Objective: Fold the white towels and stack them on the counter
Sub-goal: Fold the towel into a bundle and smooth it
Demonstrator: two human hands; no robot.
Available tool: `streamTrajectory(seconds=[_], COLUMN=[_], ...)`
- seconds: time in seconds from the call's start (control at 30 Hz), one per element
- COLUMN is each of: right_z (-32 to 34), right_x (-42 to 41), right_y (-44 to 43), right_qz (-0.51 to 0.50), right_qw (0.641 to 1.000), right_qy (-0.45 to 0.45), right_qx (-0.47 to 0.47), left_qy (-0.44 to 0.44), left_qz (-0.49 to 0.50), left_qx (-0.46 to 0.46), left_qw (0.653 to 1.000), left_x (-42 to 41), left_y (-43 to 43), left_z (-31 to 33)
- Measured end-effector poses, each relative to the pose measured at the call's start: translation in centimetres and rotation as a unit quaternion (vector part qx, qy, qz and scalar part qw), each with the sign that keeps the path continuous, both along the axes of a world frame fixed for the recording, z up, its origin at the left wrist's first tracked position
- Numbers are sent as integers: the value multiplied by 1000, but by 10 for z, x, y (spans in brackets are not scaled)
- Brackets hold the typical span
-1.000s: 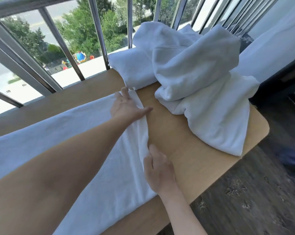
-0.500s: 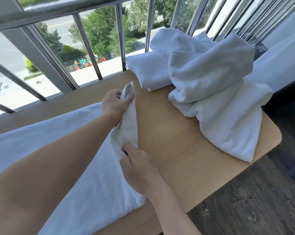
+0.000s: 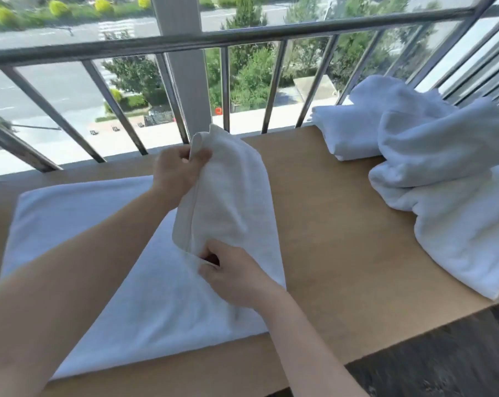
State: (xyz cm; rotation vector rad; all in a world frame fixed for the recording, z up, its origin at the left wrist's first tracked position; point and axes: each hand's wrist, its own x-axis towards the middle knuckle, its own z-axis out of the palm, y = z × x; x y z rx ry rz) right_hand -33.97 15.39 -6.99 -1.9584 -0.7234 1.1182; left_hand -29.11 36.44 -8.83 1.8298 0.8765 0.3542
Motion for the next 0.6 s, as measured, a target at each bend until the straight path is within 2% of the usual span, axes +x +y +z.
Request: streamTrajectory(seconds=[0.13,0.37,0.5,0.6], right_z=[9,24,16,0], right_x=[-46,-125,-171,-196], right_y=[46,143,200,233], right_qz=[7,69,65,59], right_qw=[999,994,989,991], right_qy=[26,67,113,107], right_qx=[28,56,65,48], left_qy=[-45,-104,-100,-81], left_qz=[9,39,48,77], left_qx=[-43,-46,-54,-74], left_qw=[998,993,992,991], left_x=[-62,-168,-216,-238], left_y=[48,136,181,210], left_z=[29,67,66,45])
